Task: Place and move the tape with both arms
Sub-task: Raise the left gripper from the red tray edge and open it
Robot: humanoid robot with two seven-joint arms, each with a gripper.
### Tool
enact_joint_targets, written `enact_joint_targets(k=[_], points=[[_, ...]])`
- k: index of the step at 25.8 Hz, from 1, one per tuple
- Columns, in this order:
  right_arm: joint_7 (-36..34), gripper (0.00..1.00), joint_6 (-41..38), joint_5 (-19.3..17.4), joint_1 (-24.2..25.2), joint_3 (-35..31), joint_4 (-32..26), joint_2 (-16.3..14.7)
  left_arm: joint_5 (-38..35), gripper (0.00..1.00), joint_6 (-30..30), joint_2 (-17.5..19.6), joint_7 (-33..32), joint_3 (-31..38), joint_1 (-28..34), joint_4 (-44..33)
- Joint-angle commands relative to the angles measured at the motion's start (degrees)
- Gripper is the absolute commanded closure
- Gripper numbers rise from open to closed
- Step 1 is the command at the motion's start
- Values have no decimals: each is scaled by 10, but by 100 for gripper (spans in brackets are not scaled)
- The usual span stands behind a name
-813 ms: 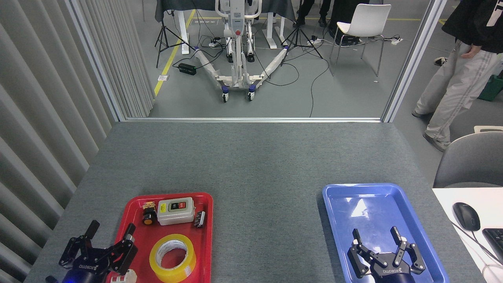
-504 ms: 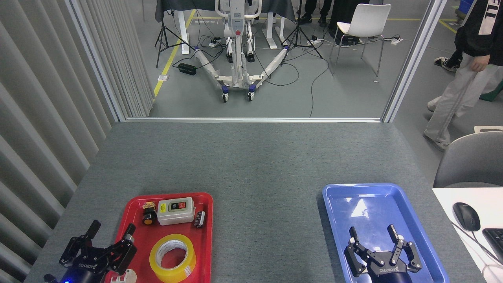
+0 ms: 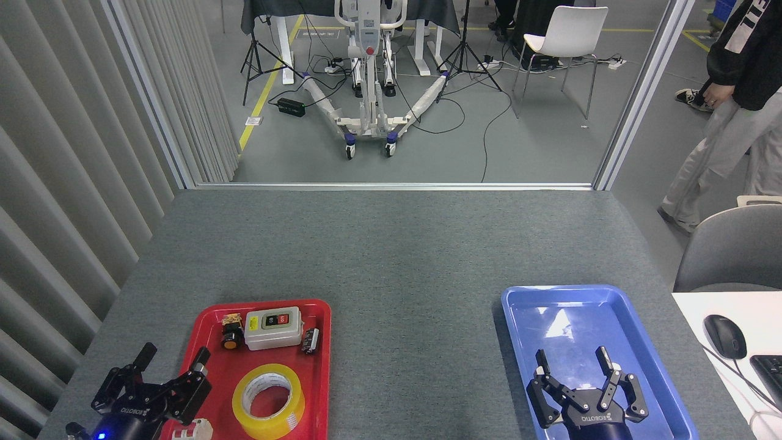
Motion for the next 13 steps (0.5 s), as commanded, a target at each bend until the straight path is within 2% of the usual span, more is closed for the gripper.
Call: enact_joint_targets(k=[1,10,13], points=[[0,1,1,2,0,0,0,1,5,0,0,1,0,8,0,-6],[11,1,1,9,0,0,0,7,6,0,-4,6,-5,22,0,-4],[15,1,1,9,0,0,-1,10,7,0,-23,1,-6,35,-2,-4]])
